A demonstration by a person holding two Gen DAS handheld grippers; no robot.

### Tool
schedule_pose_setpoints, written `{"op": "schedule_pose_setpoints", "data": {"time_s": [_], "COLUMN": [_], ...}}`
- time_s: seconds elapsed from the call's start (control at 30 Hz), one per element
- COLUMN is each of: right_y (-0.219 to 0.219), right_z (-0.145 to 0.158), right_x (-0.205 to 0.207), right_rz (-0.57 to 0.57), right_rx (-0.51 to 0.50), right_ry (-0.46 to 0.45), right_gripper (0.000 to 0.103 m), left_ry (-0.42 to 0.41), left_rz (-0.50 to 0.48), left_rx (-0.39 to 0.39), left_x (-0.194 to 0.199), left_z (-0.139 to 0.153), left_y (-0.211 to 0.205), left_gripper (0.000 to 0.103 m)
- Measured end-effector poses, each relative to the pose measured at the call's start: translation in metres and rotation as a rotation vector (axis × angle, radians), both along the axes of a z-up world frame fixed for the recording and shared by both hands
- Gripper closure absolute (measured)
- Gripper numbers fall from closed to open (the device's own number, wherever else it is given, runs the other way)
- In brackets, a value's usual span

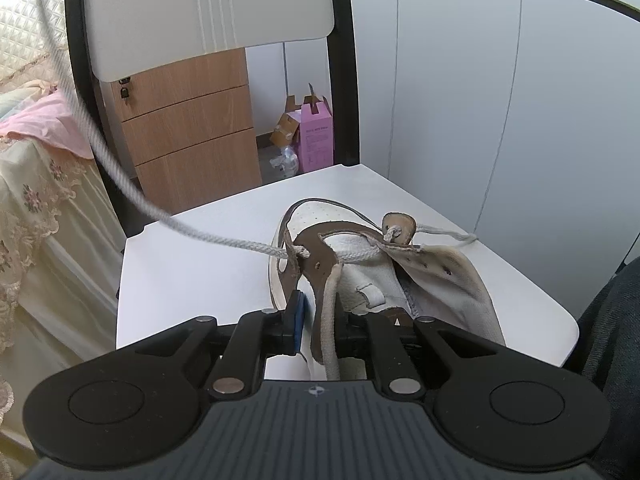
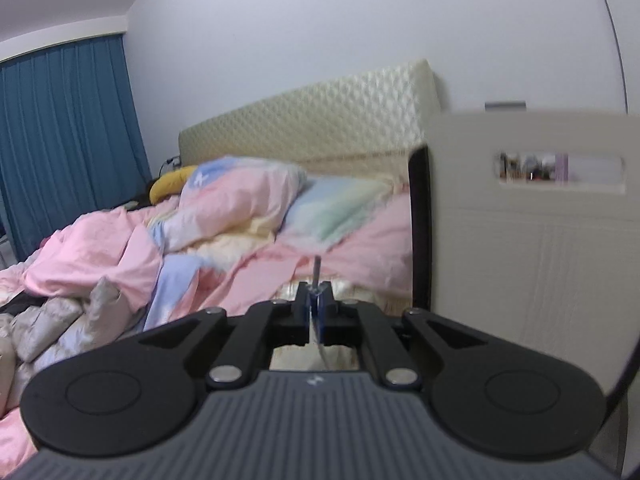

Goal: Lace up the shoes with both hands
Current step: 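Grasp the lace end with the right tool and lift it high, then pull the lace up through the eyelet with the right tool while the left tool holds the sneaker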

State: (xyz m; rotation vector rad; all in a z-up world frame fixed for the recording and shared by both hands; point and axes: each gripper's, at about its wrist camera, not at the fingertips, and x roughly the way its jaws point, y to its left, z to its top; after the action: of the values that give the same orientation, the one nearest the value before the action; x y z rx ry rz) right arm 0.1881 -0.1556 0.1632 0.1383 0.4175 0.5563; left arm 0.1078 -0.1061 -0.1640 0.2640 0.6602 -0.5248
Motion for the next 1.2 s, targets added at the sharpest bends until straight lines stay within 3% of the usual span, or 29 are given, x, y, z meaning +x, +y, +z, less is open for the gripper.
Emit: {"op": "schedule_pose_setpoints", "data": {"time_s": [0.03,0.1,0.2,0.37,0.43,0.53,0.73,0.9,0.97,1.1,1.2], "right_y": [-0.003,-0.013,-0.028,-0.071,-0.094,-0.132,-0.186,-0.193,-0.196,-0.204,-0.206], "right_z": [-0.004,-0.011,-0.021,-0.054,-0.079,-0.123,-0.218,-0.274,-0.292,-0.323,-0.330], "right_x": [-0.004,-0.014,-0.041,-0.092,-0.109,-0.131,-0.162,-0.172,-0.167,-0.150,-0.136], "right_rz": [0.005,0.026,0.047,-0.022,-0.079,-0.226,-0.494,-0.455,-0.433,-0.433,-0.448], "right_rx": [-0.004,0.009,0.015,0.043,0.076,0.149,0.458,0.725,0.799,0.890,0.935], "right_ry": [0.028,0.078,0.082,0.135,0.171,0.214,0.435,0.528,0.571,0.662,0.677], "right_gripper": [0.090,0.050,0.048,0.042,0.042,0.042,0.042,0.042,0.042,0.041,0.040], "left_ry": [-0.004,-0.012,-0.015,0.017,0.027,0.044,0.173,0.259,0.297,0.391,0.464], "left_rz": [0.002,0.005,0.011,0.033,0.045,0.067,0.076,0.144,0.205,0.306,0.394], "left_rx": [0.008,0.031,0.038,-0.010,-0.052,-0.122,-0.329,-0.527,-0.643,-0.875,-1.055], "left_x": [-0.001,-0.002,-0.003,-0.003,-0.003,-0.002,-0.011,-0.017,-0.012,0.007,0.023], "left_z": [0.000,0.000,0.000,0.004,0.008,0.017,0.031,0.036,0.031,0.018,0.002], "left_y": [-0.001,-0.003,-0.003,0.003,0.008,0.017,0.043,0.070,0.082,0.102,0.116], "left_gripper": [0.087,0.084,0.083,0.081,0.065,0.058,0.042,0.030,0.029,0.025,0.025]}}
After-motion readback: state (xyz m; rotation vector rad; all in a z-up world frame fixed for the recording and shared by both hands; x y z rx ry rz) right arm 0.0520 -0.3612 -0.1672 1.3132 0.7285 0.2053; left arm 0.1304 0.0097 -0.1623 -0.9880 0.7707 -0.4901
